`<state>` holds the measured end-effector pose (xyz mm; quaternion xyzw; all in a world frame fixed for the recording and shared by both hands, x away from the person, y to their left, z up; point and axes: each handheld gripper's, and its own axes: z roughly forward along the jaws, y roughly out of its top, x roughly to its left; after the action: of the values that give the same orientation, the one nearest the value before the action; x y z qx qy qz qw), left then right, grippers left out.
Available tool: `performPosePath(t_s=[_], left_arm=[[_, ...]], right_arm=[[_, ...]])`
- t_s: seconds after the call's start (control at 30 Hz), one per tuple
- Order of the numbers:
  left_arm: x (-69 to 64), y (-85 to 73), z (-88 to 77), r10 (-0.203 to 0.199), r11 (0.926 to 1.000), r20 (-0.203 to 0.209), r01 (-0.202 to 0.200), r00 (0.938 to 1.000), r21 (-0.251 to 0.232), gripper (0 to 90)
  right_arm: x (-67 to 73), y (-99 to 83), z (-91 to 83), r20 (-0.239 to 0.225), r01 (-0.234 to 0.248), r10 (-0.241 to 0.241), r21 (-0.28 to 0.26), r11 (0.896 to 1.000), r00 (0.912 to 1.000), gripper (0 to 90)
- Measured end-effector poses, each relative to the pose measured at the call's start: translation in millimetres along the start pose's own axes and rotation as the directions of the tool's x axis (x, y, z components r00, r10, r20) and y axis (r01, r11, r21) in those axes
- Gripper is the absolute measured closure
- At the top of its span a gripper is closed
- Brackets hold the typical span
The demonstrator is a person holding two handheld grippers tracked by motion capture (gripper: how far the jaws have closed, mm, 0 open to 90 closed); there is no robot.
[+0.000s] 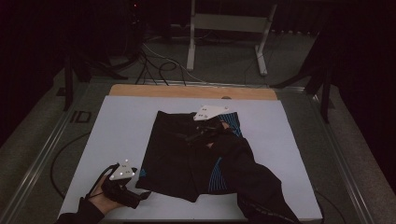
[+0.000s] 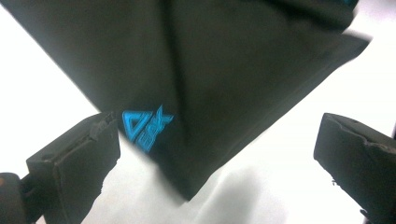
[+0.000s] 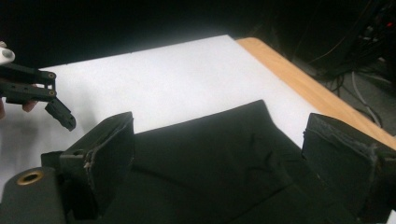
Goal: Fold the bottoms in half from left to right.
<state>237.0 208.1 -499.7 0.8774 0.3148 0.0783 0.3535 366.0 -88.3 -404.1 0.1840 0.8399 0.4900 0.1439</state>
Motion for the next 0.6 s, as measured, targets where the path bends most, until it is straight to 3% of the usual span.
performPosePath(t_s=[0.2, 0.3, 0.33, 0.37, 0.6], left_arm=[[2.0, -2.4, 3.1, -0.006, 0.9995, -0.012, 0.006, 0.9999, 0.030, 12.6], [3.0, -4.3, 4.4, -0.002, 0.9992, -0.019, 0.003, 0.9998, 0.040, 28.4], [3.5, -4.3, 4.4, -0.008, 0.9992, -0.025, 0.009, 0.9997, 0.039, 28.4], [4.3, -4.0, 4.3, -0.011, 0.9991, -0.034, 0.012, 0.9994, 0.040, 38.0], [7.5, -5.3, 7.6, -0.029, 0.9973, -0.056, 0.032, 0.9980, 0.066, 51.2]], right_arm=[[3.9, -0.6, 17.7, -0.032, -0.003, 0.004, 0.016, 1.000, 0.9995, 9.6], [7.1, -0.3, 25.1, -0.047, -0.005, 0.005, 0.017, 1.000, 0.9989, 9.6], [8.7, 0.1, 27.5, -0.049, -0.002, 0.003, 0.020, 1.000, 0.9988, 9.6], [11.2, 0.9, 31.7, -0.056, 0.000, 0.002, 0.022, 1.000, 0.9984, 9.6], [13.8, 3.7, 39.7, -0.065, 0.004, -0.002, 0.026, 1.000, 0.9979, 9.6]])
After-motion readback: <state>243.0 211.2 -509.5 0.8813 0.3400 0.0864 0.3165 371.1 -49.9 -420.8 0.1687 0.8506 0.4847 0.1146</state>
